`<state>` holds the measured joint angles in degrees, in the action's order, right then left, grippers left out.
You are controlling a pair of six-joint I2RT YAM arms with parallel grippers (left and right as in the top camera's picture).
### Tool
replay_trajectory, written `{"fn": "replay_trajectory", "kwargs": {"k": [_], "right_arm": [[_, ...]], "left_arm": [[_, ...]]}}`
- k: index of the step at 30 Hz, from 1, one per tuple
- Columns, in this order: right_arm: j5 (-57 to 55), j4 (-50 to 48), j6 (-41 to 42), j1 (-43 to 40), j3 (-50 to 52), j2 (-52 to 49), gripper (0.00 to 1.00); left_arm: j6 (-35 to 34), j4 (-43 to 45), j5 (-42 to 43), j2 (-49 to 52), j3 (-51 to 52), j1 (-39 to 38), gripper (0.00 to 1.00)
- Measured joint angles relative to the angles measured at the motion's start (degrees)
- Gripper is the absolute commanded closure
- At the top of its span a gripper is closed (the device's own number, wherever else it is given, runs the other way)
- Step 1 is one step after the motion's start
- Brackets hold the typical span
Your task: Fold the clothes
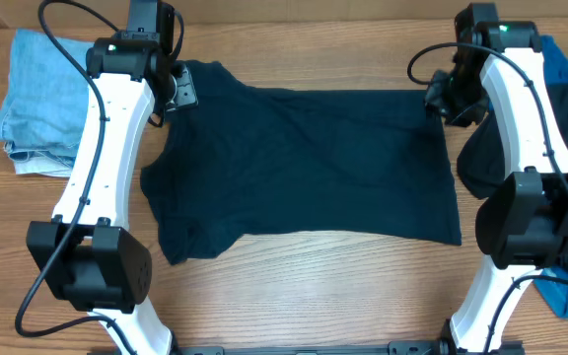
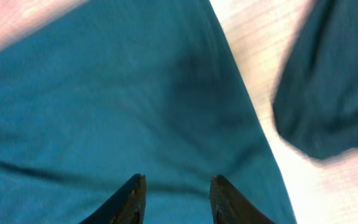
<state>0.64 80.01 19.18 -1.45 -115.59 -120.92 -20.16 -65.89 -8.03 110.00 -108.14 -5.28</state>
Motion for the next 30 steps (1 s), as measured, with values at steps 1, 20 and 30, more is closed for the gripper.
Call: {"fn": "replay_trajectory", "kwargs": {"k": [1, 20, 30], "right_arm": [[0.1, -1.4, -0.8, 0.0, 0.0, 0.0, 0.62], [-4.7, -15.0, 1.5, -1.9, 8.4, -10.2, 0.67], [-5.1, -20.7, 5.3, -1.9, 10.4, -10.2, 0.62]], "left_arm": [[0.5, 0.6, 0.5, 0.8, 0.0, 0.0, 0.46], [1.3, -0.8, 3.1, 16.0, 0.0, 0.0, 0.43], [1.3, -1.6, 3.1, 16.0, 0.0, 0.0, 0.43]]}}
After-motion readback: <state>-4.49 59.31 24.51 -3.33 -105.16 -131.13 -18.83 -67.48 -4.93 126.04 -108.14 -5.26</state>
